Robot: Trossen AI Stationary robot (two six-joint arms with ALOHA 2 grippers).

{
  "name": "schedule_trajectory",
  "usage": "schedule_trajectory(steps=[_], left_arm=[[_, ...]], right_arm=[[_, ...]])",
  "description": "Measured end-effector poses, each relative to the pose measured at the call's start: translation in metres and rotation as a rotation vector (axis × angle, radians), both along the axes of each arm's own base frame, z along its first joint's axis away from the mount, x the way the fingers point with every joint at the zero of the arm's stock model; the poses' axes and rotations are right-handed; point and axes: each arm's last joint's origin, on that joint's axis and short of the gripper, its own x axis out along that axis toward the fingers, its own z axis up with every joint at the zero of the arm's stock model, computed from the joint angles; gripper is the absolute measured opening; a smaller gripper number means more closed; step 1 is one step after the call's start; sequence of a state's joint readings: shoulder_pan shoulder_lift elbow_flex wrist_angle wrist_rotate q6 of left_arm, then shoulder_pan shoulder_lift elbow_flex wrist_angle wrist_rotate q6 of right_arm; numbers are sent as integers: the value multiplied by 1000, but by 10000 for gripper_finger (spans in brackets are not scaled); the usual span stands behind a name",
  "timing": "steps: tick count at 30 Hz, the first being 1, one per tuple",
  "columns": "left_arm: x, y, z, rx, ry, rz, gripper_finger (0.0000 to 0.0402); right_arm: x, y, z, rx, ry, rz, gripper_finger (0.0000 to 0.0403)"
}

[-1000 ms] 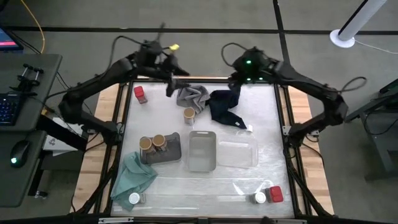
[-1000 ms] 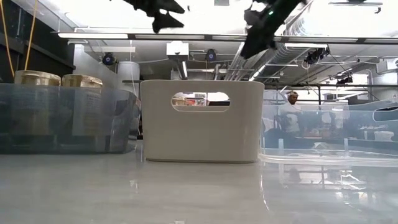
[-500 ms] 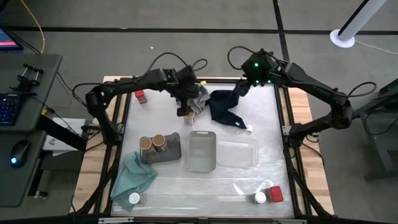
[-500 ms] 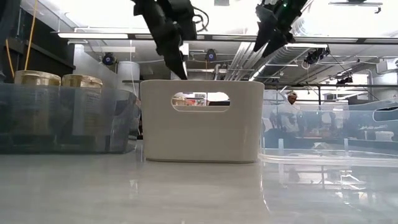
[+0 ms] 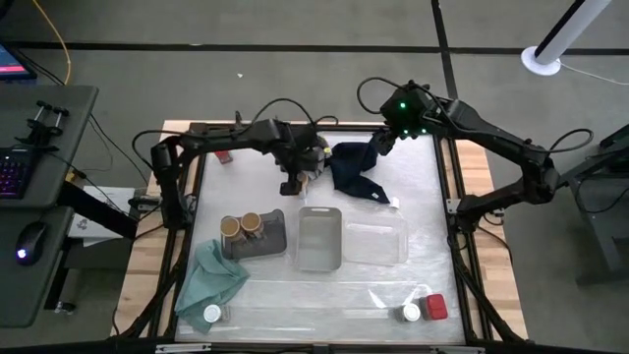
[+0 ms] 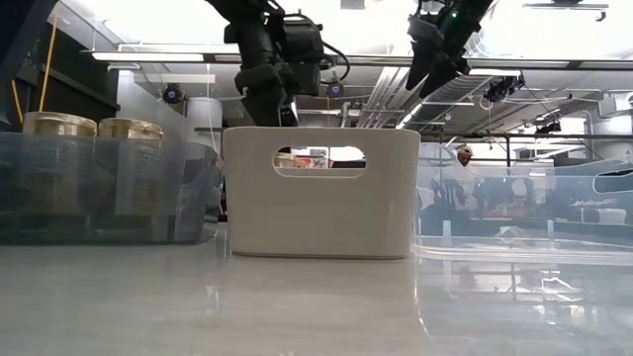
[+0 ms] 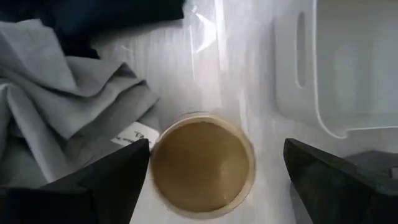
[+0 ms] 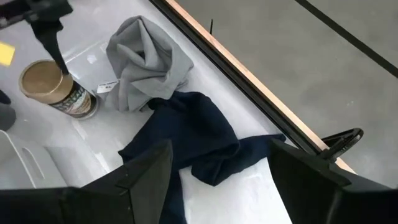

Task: Sort spices by type
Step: Put the gold seasoning bottle into the black bin

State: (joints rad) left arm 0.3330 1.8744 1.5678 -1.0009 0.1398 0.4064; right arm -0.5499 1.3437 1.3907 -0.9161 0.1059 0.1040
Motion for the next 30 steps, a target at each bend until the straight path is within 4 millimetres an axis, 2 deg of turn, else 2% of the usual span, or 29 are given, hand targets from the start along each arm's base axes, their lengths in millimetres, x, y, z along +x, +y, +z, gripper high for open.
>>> schedule_trajectory(steps=[8,15,19,23,27,30], left_arm=[[-3,-14,-27,109,87,0,357],[4,-23,-29,148,36,33,347],[5,-24,-29,160,33,31,310],[5,-24,-28,176,33,63,241],[1,-24,-15,203,23,100,239],[-2,-22,23,269,-90,156,239]], right_arm=[[0,0,0,-8,7,10,260],[0,0,0,-19,17,26,260],[0,0,0,-23,20,33,260],[-1,0,-1,-38,55,63,260],[-3,-1,-1,-98,111,28,260],[-4,-4,0,-139,127,11,260]])
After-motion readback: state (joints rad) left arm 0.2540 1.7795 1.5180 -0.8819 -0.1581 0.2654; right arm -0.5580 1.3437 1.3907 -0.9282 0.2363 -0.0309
